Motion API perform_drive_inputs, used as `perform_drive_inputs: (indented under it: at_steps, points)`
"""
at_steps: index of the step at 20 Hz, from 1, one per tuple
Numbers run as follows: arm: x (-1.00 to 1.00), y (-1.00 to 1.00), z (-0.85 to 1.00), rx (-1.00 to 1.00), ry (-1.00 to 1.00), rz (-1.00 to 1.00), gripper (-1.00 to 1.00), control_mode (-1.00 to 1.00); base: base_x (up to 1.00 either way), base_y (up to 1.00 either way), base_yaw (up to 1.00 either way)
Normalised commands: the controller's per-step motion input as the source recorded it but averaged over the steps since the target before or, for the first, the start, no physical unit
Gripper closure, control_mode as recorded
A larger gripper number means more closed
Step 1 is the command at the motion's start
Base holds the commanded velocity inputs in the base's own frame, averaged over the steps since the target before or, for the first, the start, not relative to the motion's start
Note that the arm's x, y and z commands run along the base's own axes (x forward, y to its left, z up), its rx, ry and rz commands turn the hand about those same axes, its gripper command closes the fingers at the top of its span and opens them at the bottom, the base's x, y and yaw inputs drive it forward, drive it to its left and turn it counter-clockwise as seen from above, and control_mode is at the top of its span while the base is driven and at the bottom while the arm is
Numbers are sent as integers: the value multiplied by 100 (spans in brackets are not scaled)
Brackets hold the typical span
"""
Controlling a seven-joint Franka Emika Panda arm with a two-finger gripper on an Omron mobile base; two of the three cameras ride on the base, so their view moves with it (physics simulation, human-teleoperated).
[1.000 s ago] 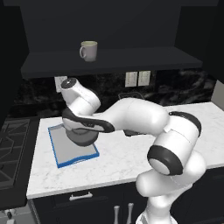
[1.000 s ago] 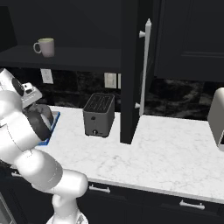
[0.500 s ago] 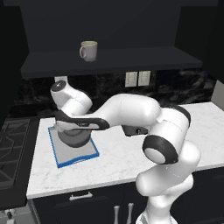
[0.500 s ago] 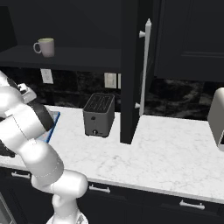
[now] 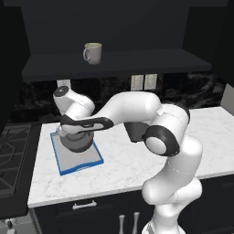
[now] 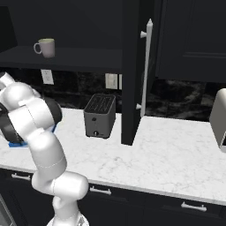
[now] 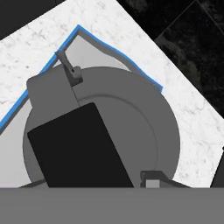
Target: Pick the kettle from the counter and place it on the tray. Then pick the mug from the cabinet and place it on the tray. Then close the cabinet doors.
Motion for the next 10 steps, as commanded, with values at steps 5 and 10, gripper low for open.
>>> perform_drive_inputs:
  at_steps: [5,10]
  points:
    - [26,4,-7,3,0,0,100,-100,0,0,0]
    - [12,19,-19,1,0,0,100,-100,0,0,0]
